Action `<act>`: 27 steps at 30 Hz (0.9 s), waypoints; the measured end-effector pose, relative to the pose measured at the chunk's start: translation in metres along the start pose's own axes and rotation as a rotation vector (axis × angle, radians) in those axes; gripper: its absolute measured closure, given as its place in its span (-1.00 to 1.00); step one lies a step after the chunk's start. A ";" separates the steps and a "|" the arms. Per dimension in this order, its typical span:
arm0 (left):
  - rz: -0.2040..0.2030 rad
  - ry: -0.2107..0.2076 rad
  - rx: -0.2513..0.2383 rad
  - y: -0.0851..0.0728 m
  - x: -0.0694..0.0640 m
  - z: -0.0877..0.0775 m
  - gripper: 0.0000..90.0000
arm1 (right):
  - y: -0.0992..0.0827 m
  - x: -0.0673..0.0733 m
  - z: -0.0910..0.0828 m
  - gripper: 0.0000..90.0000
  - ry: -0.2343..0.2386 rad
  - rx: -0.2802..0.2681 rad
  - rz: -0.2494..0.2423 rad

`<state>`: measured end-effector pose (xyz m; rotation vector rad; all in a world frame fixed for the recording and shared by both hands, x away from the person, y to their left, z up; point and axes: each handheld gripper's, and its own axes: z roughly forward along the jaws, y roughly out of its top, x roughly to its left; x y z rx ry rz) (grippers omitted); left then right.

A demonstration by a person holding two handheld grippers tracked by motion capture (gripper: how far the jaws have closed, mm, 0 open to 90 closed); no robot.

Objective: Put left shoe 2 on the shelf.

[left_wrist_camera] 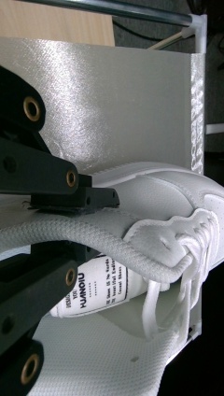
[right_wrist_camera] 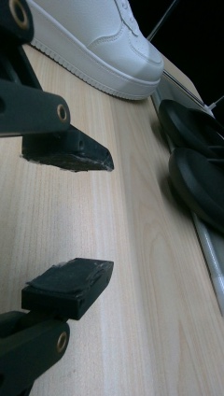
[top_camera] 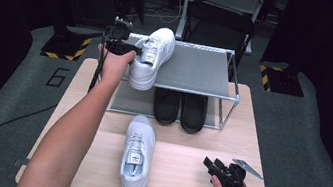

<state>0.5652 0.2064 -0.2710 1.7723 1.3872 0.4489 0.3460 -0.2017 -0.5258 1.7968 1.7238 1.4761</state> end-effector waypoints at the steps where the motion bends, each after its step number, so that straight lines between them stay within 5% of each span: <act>1: -0.009 0.003 -0.004 0.001 -0.001 0.001 0.80 | 0.000 0.000 0.000 -0.02 -0.001 0.000 0.001; 17: -0.096 0.028 -0.010 0.004 -0.010 0.033 0.80 | 0.001 -0.001 -0.002 -0.02 0.010 -0.004 -0.001; 27: -0.080 0.032 0.015 0.005 -0.009 0.041 0.74 | 0.000 0.000 -0.002 -0.02 0.013 0.003 0.009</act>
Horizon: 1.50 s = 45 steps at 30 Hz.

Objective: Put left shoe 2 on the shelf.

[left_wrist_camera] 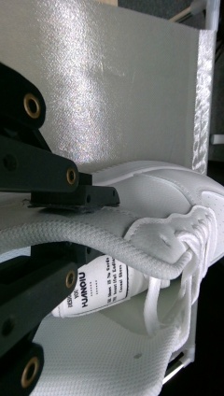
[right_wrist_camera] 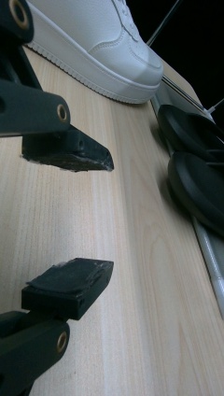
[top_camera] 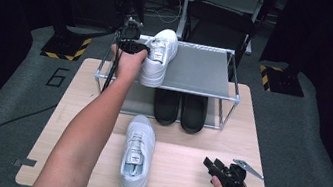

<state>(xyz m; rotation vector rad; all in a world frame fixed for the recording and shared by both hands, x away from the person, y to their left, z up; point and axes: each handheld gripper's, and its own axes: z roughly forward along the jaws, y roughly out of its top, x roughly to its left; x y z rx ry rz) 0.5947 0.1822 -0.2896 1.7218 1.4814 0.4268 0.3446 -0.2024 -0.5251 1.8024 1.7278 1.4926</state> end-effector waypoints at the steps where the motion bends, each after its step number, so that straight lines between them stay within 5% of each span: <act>1: 0.007 -0.008 0.000 0.001 0.002 0.001 0.72 | 0.000 0.000 0.000 -0.02 0.000 -0.001 -0.002; 4: 0.021 -0.034 -0.021 0.001 0.002 -0.001 0.56 | 0.000 -0.001 0.000 -0.02 0.002 -0.006 -0.009; 7: 0.081 0.011 -0.029 0.003 0.000 -0.002 0.32 | 0.000 0.000 0.000 -0.02 0.002 0.001 -0.004; 10: 0.059 -0.014 -0.059 0.005 0.003 -0.008 0.17 | 0.000 0.000 0.001 -0.02 0.001 0.003 -0.003; 23: 0.118 -0.071 -0.071 0.002 0.006 -0.056 0.05 | -0.002 0.004 0.003 -0.01 -0.006 0.013 -0.023; 33: 0.203 -0.142 -0.066 -0.027 0.014 -0.092 0.06 | -0.002 0.015 0.005 0.09 0.011 0.044 -0.082; 45: 0.202 -0.175 -0.063 -0.089 0.043 -0.114 0.05 | 0.000 0.029 0.006 0.19 0.045 0.068 -0.117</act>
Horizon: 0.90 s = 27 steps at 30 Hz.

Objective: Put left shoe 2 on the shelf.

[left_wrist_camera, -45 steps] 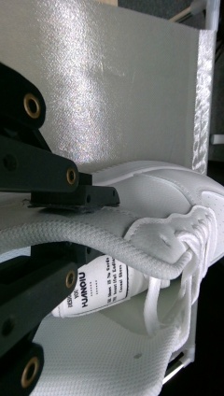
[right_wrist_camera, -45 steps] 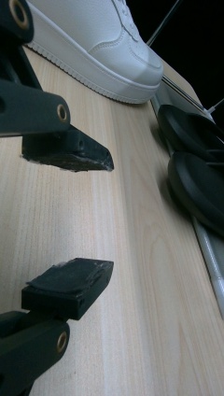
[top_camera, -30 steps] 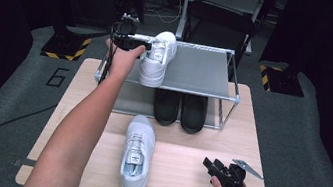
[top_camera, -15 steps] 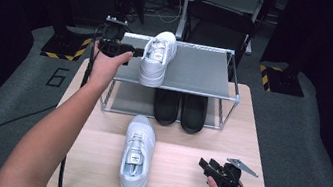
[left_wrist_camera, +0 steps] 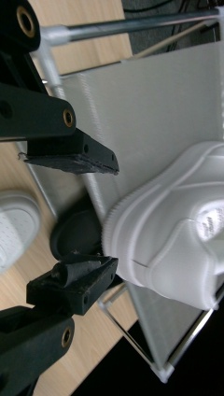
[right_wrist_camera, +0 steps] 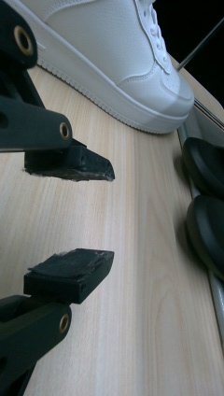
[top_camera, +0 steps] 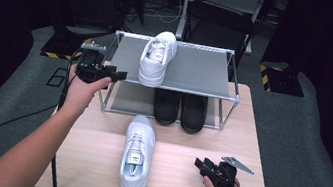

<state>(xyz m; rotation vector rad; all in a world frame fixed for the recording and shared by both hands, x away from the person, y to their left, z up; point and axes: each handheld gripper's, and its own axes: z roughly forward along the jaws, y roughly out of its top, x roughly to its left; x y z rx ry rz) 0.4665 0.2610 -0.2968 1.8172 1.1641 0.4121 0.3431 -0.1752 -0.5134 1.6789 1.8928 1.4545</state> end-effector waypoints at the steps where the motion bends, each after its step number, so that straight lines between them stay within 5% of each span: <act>1: -0.009 0.001 -0.014 -0.007 0.002 -0.002 0.05 | 0.000 0.002 0.000 0.19 0.001 0.005 -0.007; 8: -0.017 -0.005 -0.014 -0.046 0.007 -0.009 0.08 | 0.003 0.011 0.002 0.18 0.001 0.002 -0.038; 20: -0.044 -0.029 0.002 -0.111 0.008 -0.013 0.10 | 0.001 0.034 0.003 0.21 0.071 0.042 -0.077; 27: -0.085 -0.005 0.017 -0.149 0.013 -0.010 0.10 | -0.001 0.047 0.008 0.21 0.090 0.056 -0.102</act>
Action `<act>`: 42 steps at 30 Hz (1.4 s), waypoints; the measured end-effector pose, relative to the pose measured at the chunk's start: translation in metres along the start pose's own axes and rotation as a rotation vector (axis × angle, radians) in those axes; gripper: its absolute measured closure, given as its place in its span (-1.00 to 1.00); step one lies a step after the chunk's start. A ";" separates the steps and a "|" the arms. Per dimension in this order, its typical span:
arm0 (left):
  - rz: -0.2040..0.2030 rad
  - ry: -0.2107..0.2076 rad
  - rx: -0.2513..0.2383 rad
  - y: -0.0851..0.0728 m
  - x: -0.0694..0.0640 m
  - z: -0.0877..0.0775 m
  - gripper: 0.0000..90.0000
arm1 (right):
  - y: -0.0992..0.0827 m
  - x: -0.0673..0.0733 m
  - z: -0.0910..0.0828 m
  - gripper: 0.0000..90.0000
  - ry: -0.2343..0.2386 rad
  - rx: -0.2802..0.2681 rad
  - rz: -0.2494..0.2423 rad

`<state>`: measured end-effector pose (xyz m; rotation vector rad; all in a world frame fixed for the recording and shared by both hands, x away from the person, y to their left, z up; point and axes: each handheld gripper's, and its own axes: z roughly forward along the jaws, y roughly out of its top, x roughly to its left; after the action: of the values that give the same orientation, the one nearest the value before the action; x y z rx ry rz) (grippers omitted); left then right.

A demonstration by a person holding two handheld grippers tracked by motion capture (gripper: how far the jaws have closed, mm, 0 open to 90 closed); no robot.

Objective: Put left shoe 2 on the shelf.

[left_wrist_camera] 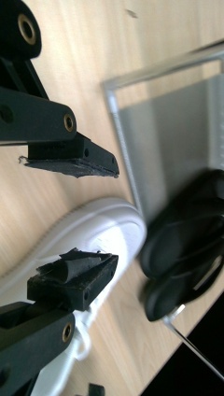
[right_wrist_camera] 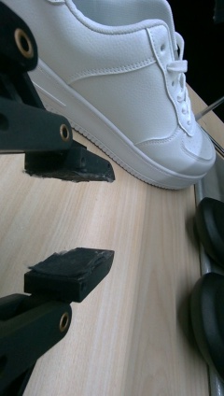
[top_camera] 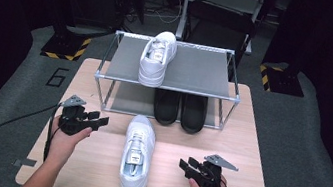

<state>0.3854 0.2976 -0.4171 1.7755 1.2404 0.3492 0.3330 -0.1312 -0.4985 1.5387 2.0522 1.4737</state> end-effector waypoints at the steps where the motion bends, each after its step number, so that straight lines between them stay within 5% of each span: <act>1: 0.005 0.017 -0.009 -0.005 0.002 0.000 0.10 | 0.000 0.001 0.001 0.21 0.003 0.000 -0.003; 14: 0.022 0.053 -0.001 -0.052 0.013 0.006 0.14 | 0.001 0.024 0.009 0.19 0.060 0.015 -0.050; 19: 0.008 0.064 0.007 -0.054 0.021 0.001 0.13 | 0.006 0.032 0.015 0.18 0.079 0.027 -0.065; 24: -0.019 0.081 -0.004 -0.062 0.025 -0.003 0.13 | 0.014 0.055 0.019 0.15 0.121 0.022 -0.132; 29: -0.052 0.067 0.006 -0.067 0.022 -0.003 0.13 | 0.018 0.071 0.028 0.15 0.168 0.035 -0.148; 34: -0.034 0.070 0.022 -0.068 0.022 -0.003 0.13 | 0.020 0.084 0.038 0.13 0.194 0.057 -0.170; 42: -0.044 0.078 0.008 -0.070 0.023 -0.002 0.13 | 0.016 0.095 0.057 0.09 0.172 0.109 -0.213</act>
<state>0.3525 0.3238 -0.4780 1.7528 1.3357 0.3923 0.3375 -0.0209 -0.4770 1.2178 2.3463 1.4802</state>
